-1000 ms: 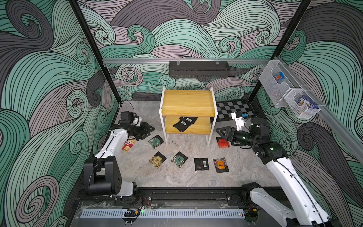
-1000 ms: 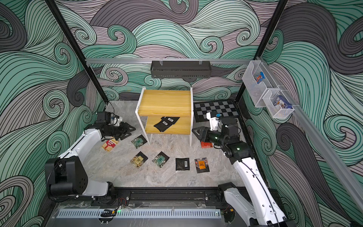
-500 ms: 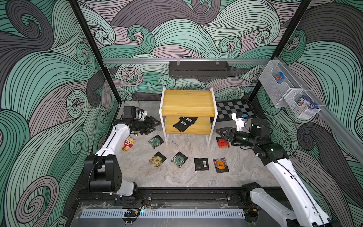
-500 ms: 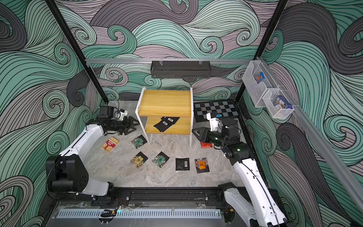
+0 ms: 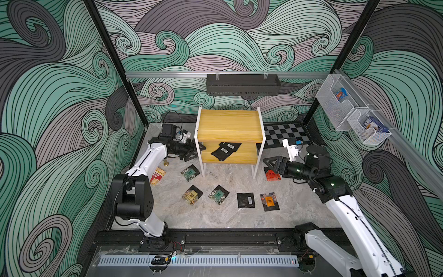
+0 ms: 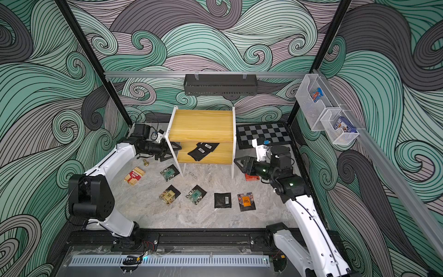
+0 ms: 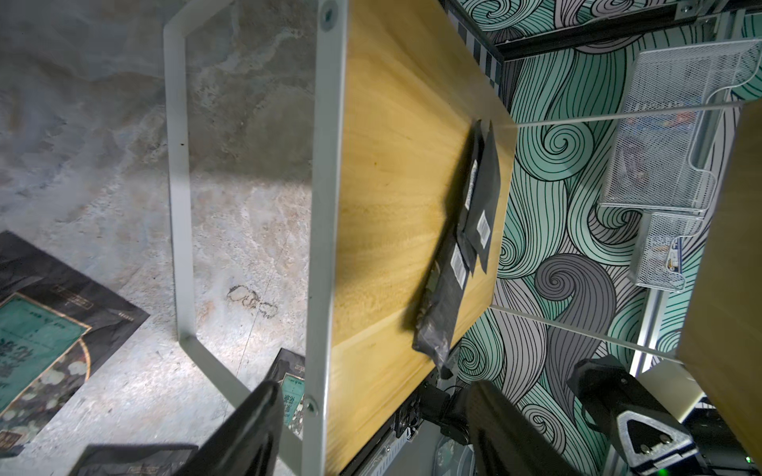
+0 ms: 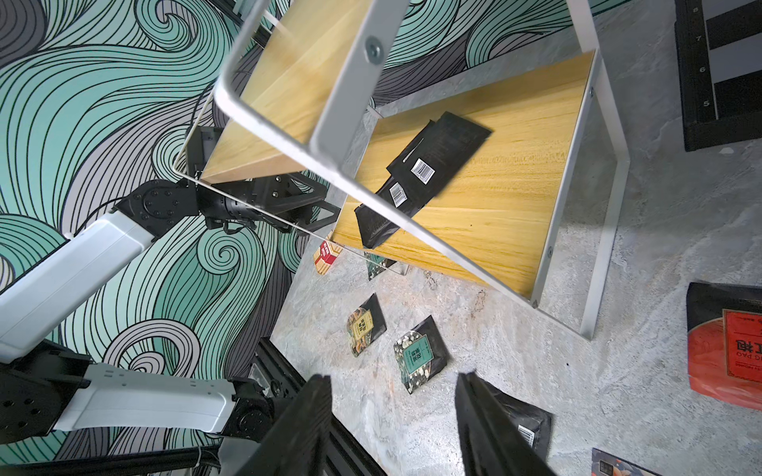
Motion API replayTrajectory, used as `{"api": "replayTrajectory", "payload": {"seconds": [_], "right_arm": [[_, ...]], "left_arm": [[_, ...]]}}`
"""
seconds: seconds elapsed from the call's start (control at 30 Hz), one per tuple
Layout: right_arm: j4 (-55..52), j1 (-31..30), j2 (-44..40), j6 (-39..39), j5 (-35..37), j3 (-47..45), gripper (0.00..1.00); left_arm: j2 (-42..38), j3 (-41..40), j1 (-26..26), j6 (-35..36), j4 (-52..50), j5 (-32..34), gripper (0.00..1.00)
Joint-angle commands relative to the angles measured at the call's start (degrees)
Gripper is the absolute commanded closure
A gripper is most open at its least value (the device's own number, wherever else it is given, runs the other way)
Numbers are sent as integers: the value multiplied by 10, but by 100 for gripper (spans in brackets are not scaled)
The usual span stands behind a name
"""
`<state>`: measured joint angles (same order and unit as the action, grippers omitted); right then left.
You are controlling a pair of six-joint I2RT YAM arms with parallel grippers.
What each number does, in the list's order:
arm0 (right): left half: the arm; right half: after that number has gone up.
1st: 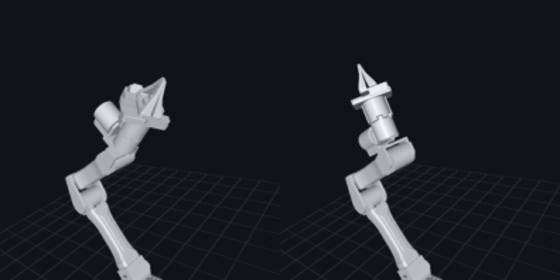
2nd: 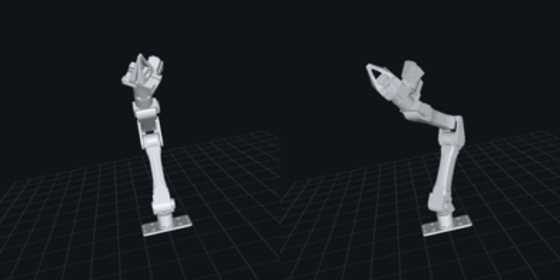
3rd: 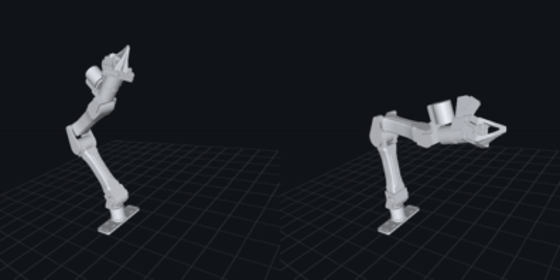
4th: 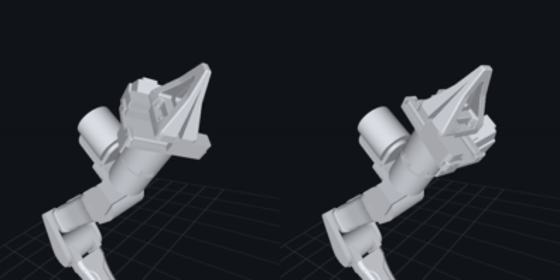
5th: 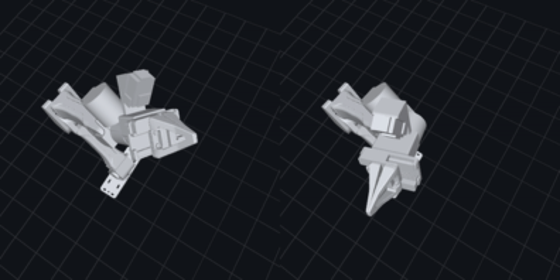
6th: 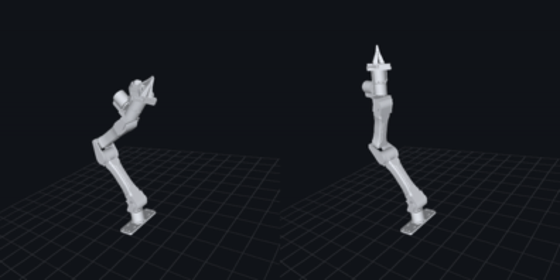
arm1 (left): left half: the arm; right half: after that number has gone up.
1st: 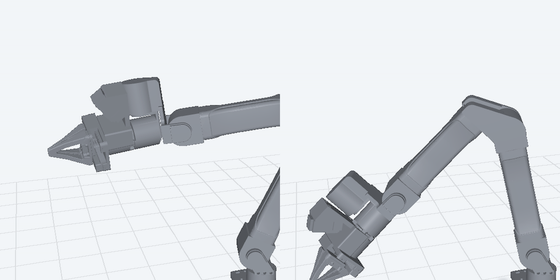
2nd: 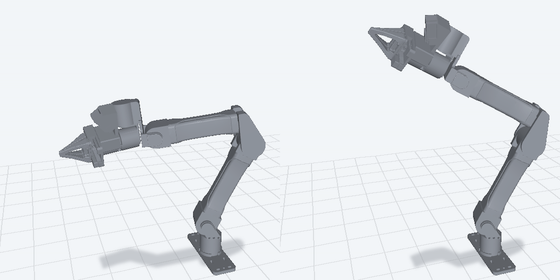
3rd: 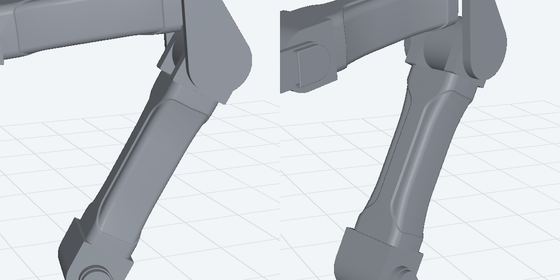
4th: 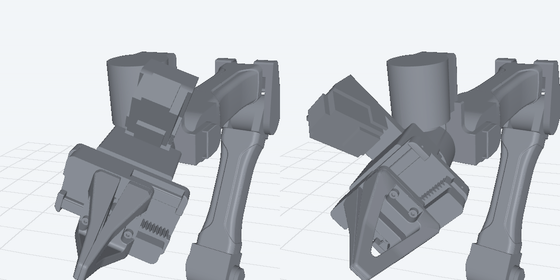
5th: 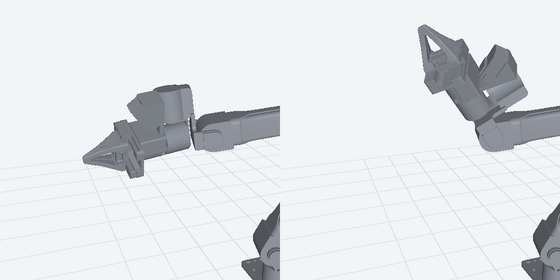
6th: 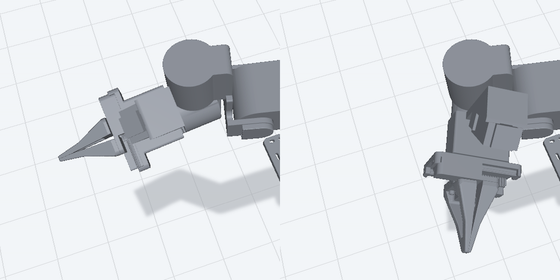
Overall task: Remove the tea bags from the shelf
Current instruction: Pick up the tea bag from the shelf.
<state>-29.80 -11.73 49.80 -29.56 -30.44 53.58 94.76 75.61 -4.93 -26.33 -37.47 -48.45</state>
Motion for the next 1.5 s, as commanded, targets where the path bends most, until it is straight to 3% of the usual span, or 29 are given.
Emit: {"api": "replayTrajectory", "payload": {"seconds": [0.0, 0.67, 1.1, 1.47], "right_arm": [[-3, -4, -5, 0, 0, -7, 47], [-4, -6, 2, 2, 4, -10, 47], [-4, -6, -4, 2, 11, -16, 48], [-3, -6, -5, 2, 12, -20, 48]], "left_arm": [[20, 26, -13, 28, -30, -20, 26], [82, 56, -61, 62, -43, -51, 24], [94, 68, -69, 76, -75, 29, 30], [61, 29, -31, 74, -71, 57, 37]]}}
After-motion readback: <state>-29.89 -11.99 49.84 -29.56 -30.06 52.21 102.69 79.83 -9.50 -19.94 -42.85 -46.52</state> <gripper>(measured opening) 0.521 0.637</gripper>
